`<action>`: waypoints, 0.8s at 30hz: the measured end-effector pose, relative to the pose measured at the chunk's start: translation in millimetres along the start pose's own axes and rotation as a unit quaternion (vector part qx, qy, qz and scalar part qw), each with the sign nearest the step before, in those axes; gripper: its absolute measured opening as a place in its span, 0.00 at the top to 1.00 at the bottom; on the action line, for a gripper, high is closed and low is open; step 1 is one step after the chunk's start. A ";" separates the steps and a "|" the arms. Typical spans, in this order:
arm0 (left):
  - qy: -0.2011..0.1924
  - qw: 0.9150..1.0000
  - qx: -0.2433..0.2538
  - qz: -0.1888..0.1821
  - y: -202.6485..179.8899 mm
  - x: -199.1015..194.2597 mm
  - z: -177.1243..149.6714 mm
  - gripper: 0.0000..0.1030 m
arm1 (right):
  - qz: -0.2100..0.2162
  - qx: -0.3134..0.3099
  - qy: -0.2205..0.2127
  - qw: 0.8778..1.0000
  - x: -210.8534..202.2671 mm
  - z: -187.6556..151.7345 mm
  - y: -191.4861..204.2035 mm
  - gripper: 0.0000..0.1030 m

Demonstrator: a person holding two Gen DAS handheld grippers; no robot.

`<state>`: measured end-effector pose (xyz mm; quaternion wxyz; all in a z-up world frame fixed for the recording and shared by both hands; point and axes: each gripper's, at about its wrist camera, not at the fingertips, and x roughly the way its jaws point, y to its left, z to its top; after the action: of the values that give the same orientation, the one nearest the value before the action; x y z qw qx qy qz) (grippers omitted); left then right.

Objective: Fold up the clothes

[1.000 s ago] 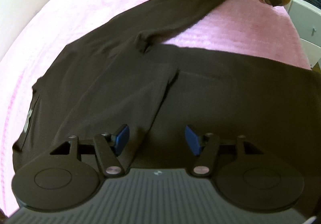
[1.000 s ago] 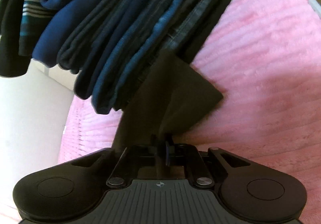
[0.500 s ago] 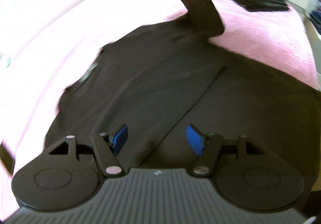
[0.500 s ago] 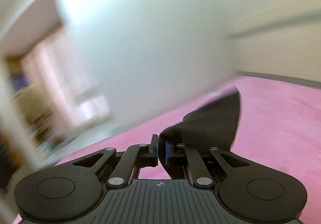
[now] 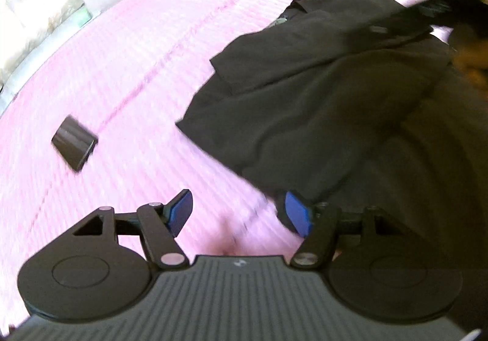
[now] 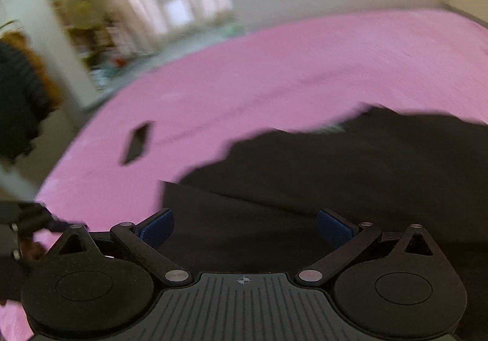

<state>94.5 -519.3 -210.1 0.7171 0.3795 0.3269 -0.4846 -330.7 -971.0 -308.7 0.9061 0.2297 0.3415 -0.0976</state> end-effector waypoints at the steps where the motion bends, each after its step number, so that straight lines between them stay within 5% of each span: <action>1: -0.006 1.000 0.008 -0.002 0.9 6.6 7.4 0.38 | -0.020 0.015 0.004 1.000 -8.8 -3.4 -16.5 0.00; 10: -0.011 0.997 0.072 -0.037 -28.7 58.8 61.0 0.38 | -0.126 0.166 0.066 0.976 -74.3 -51.5 -128.7 0.00; 15: 0.034 0.995 0.081 -0.040 -69.8 39.5 29.8 0.38 | -0.135 0.207 0.106 0.963 -113.9 -90.0 -161.6 0.00; 24: 0.086 0.993 0.070 -0.050 -147.8 -36.5 -51.6 0.36 | -0.116 0.143 0.228 0.956 -176.3 -133.4 -172.1 0.00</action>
<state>-61.7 -494.3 -238.9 0.6326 0.4526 0.3712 -0.5072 -596.5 -1053.8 -340.0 0.7447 0.3313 0.5455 -0.1950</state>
